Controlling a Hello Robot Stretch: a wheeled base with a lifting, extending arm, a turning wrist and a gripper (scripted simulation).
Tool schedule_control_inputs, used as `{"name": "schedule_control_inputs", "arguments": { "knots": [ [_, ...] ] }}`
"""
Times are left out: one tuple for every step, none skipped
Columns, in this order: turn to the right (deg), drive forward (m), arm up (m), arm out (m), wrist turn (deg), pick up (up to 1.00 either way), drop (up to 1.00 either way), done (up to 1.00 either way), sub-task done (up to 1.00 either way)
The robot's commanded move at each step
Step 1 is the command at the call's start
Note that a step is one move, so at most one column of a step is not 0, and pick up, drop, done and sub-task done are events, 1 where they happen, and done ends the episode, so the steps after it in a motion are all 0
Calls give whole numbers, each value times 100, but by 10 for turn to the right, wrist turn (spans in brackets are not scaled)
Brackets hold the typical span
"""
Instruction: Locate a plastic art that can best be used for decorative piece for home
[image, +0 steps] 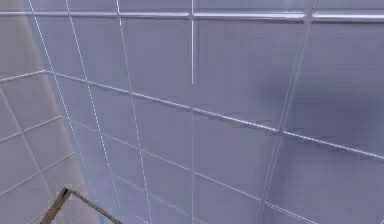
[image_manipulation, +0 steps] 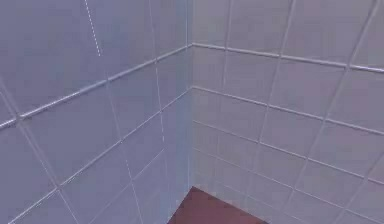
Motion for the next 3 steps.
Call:
{"name": "schedule_control_inputs", "arguments": {
  "knots": [
    [-450, 0, 0, 0, 0, 0, 0, 0, 0],
    [-450, 0, 0, 0, 0, 0, 0, 0, 0],
    [-450, 0, 0, 0, 0, 0, 0, 0, 0]
  ]
}}
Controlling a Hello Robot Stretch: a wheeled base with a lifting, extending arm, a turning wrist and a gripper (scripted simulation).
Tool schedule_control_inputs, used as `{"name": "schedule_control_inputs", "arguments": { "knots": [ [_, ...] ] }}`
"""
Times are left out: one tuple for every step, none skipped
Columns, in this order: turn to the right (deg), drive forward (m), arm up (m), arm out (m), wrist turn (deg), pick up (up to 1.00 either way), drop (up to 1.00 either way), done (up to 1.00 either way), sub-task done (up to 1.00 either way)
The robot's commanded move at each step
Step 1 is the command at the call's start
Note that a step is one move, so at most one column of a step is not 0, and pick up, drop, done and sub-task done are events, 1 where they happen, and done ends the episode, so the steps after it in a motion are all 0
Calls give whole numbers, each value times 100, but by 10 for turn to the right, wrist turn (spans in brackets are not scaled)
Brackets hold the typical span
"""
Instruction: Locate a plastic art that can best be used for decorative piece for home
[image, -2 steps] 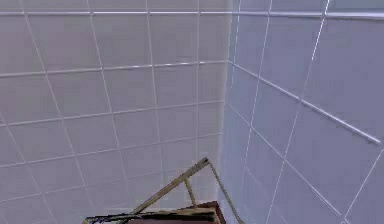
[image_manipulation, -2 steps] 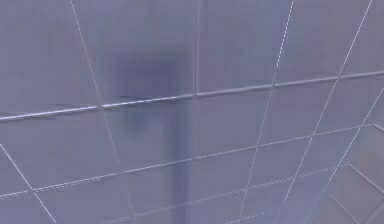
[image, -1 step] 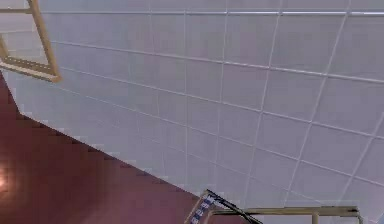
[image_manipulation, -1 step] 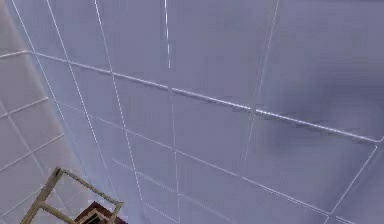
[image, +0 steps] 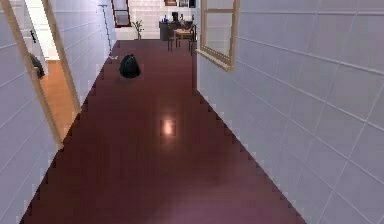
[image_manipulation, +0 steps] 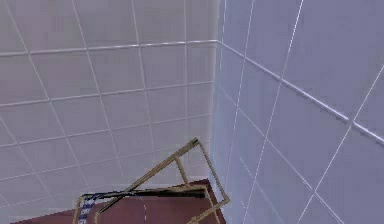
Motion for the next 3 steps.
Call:
{"name": "schedule_control_inputs", "arguments": {
  "knots": [
    [-60, 0, 0, 0, 0, 0, 0, 0, 0],
    [0, 100, 0, 0, 0, 0, 0, 0, 0],
    [0, 100, 0, 0, 0, 0, 0, 0, 0]
  ]
}}
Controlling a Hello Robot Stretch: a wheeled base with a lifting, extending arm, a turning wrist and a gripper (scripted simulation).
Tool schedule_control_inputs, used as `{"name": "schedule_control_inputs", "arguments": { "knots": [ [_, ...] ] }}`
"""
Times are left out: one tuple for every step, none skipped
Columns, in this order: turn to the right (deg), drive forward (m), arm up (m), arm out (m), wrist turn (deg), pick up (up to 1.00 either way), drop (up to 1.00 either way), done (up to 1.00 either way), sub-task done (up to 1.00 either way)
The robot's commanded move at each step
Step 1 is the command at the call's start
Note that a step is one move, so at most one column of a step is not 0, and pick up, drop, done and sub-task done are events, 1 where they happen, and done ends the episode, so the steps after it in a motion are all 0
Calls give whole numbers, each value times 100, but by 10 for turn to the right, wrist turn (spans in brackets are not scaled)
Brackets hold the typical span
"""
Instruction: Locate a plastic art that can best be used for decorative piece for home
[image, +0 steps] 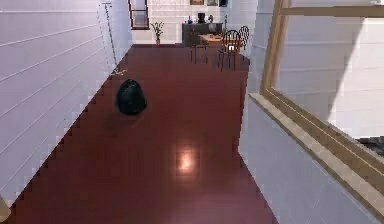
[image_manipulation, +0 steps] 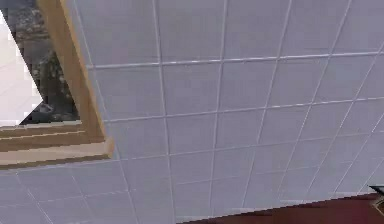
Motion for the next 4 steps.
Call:
{"name": "schedule_control_inputs", "arguments": {
  "knots": [
    [0, 100, 0, 0, 0, 0, 0, 0, 0],
    [0, 100, 0, 0, 0, 0, 0, 0, 0],
    [-120, 0, 0, 0, 0, 0, 0, 0, 0],
    [0, 5, 0, 0, 0, 0, 0, 0, 0]
  ]
}}
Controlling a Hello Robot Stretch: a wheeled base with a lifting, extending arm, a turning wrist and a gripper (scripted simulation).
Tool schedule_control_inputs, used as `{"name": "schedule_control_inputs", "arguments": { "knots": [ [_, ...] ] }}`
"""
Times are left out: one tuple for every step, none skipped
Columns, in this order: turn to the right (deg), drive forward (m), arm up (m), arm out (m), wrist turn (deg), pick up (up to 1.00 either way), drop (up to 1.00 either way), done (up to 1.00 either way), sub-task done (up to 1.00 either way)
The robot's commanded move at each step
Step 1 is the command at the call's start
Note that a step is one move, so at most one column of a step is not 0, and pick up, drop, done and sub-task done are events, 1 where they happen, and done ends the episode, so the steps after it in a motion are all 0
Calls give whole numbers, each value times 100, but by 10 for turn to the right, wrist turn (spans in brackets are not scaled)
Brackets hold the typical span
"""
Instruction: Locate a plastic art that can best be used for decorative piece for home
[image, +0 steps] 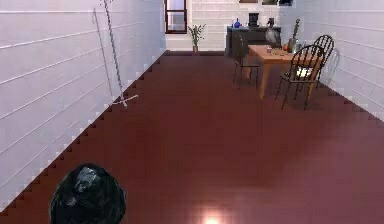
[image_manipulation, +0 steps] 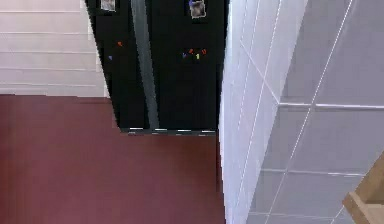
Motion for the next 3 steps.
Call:
{"name": "schedule_control_inputs", "arguments": {
  "knots": [
    [390, 0, 0, 0, 0, 0, 0, 0, 0],
    [0, 100, 0, 0, 0, 0, 0, 0, 0],
    [0, 100, 0, 0, 0, 0, 0, 0, 0]
  ]
}}
